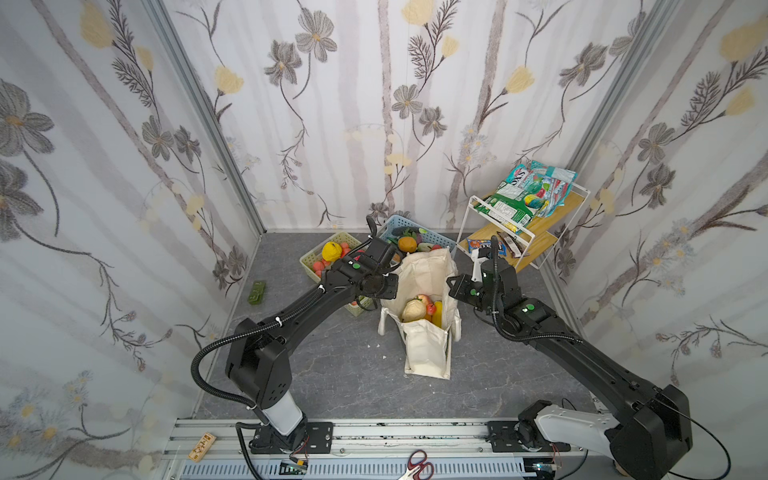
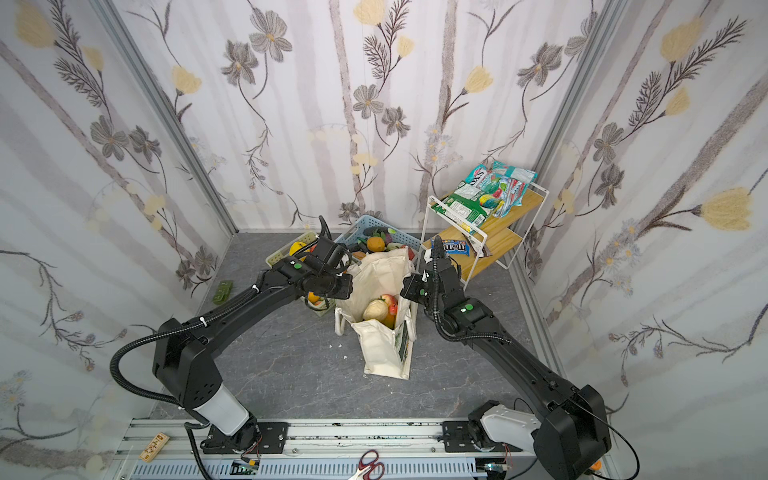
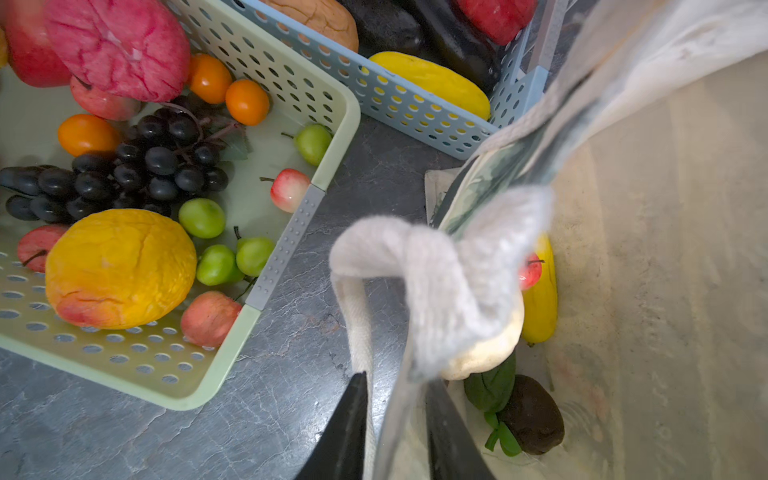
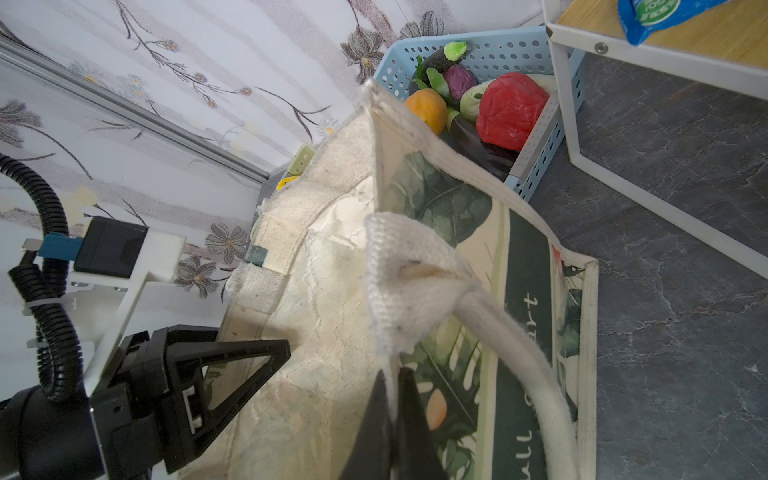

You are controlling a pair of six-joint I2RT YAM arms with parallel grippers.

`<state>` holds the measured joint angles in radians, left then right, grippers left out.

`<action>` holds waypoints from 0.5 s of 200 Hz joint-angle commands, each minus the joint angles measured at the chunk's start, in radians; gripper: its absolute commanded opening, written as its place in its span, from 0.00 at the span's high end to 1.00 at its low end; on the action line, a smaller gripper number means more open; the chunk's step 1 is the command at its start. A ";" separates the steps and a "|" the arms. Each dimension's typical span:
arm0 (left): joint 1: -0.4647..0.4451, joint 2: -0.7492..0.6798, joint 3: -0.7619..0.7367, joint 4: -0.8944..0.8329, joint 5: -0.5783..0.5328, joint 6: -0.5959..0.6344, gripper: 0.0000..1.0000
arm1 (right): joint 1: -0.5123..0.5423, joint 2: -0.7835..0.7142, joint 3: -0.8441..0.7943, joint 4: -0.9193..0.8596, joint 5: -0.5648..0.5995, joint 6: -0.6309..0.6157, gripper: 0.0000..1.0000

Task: Place the food into the grocery bag and tie it

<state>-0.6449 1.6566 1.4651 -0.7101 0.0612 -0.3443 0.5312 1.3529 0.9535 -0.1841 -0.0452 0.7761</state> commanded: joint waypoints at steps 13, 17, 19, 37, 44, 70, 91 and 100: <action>0.001 -0.014 0.021 0.015 0.031 -0.010 0.95 | 0.005 0.003 0.002 0.008 0.002 0.005 0.99; 0.000 -0.014 0.023 0.012 0.031 -0.010 0.97 | 0.006 0.003 0.002 0.009 0.002 0.005 0.99; 0.000 -0.013 0.024 0.013 0.031 -0.009 0.98 | 0.007 0.003 0.002 0.009 0.002 0.006 0.99; 0.000 -0.016 0.035 0.008 0.030 -0.007 1.00 | 0.010 0.008 0.007 0.009 0.001 0.008 0.99; 0.000 -0.019 0.039 0.008 0.029 -0.007 1.00 | 0.011 0.009 0.009 0.010 0.001 0.007 0.99; 0.004 -0.031 0.049 0.007 0.029 -0.005 1.00 | 0.015 0.017 0.019 0.007 0.001 0.006 0.99; 0.006 -0.040 0.056 0.002 0.036 -0.005 1.00 | 0.016 0.024 0.024 0.009 0.000 0.005 0.99; 0.007 -0.047 0.058 -0.001 0.038 -0.004 1.00 | 0.016 0.030 0.028 0.009 -0.004 0.005 0.99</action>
<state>-0.6403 1.6295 1.5085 -0.7258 0.0982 -0.3443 0.5442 1.3697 0.9691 -0.1837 -0.0422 0.7765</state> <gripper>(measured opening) 0.052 0.048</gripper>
